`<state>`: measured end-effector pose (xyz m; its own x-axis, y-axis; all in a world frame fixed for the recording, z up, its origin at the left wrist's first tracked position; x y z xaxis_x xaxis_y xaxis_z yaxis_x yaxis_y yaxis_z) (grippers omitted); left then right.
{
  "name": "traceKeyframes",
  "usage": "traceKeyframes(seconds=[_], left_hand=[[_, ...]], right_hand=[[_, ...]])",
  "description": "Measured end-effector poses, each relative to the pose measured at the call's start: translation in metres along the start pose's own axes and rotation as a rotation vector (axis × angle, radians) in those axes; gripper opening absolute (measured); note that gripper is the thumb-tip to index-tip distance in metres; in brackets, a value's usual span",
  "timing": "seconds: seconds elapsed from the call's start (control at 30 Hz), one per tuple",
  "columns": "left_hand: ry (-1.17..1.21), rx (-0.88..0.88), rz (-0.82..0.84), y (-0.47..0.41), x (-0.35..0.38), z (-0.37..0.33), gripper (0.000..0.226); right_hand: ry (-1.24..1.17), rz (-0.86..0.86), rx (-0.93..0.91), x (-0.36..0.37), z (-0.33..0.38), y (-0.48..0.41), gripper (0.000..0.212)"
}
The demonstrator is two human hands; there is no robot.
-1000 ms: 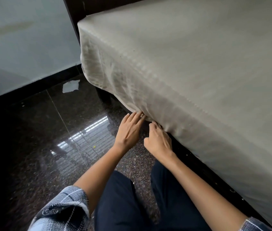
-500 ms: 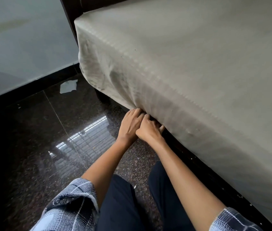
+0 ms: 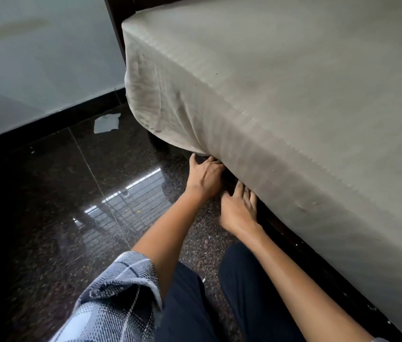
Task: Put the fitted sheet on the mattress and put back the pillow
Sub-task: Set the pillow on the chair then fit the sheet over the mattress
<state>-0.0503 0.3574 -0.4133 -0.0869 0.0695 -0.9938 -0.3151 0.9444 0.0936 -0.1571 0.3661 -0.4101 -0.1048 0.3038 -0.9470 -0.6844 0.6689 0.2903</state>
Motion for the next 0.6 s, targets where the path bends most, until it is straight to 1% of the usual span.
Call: traceKeyframes(seconds=[0.07, 0.1, 0.13, 0.17, 0.2, 0.23, 0.3, 0.37, 0.4, 0.47, 0.53, 0.6], left_hand=[[-0.037, 0.134, -0.014, 0.001, -0.003, 0.004, 0.058], [-0.06, 0.23, -0.054, 0.004, -0.006, 0.005, 0.057], [-0.07, 0.316, -0.107, 0.009, -0.007, 0.007, 0.054], [-0.054, 0.36, -0.179, 0.014, -0.009, 0.01, 0.052], [-0.011, 0.363, -0.267, 0.021, -0.01, 0.015, 0.051], [0.043, 0.325, -0.362, 0.028, -0.011, 0.022, 0.049], [0.107, 0.162, -0.461, 0.037, -0.009, 0.041, 0.046], [0.102, 0.02, -0.422, 0.034, -0.003, 0.057, 0.047], [0.1, -0.016, -0.373, 0.029, 0.0, 0.06, 0.049], [0.114, -0.033, -0.344, 0.016, 0.002, 0.061, 0.05], [0.13, -0.055, -0.362, 0.009, 0.003, 0.056, 0.044], [0.167, -0.088, -0.429, 0.006, -0.002, 0.054, 0.038]], right_hand=[[-0.084, 0.073, 0.01, -0.004, -0.004, -0.003, 0.048], [-0.136, 0.116, 0.015, -0.006, -0.006, -0.006, 0.048], [-0.179, 0.152, 0.016, -0.008, -0.008, -0.009, 0.049], [-0.209, 0.177, 0.011, -0.009, -0.009, -0.01, 0.052], [-0.227, 0.198, 0.002, -0.008, -0.011, -0.011, 0.054], [-0.237, 0.214, -0.008, -0.007, -0.012, -0.01, 0.056], [-0.253, 0.238, -0.03, -0.006, -0.013, -0.008, 0.059], [-0.29, 0.268, -0.032, -0.013, -0.013, -0.005, 0.062], [-0.319, 0.274, -0.034, -0.018, -0.012, -0.002, 0.062], [-0.352, 0.285, -0.078, -0.026, -0.008, 0.008, 0.06], [-0.387, 0.31, -0.222, -0.032, 0.007, 0.024, 0.058], [-0.445, 0.27, -0.341, -0.037, 0.027, 0.032, 0.058]])
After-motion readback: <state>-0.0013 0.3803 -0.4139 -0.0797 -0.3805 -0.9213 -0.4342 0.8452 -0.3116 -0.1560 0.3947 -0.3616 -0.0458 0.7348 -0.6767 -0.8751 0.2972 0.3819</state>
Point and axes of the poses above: each hand's wrist, its own y-axis away from the middle knuckle, its own x-axis out of the palm, z = x × y, the point moved 5 cm from there along -y, towards the middle knuckle, and after that the axes turned 2 degrees about z, right-handed, at the moved point
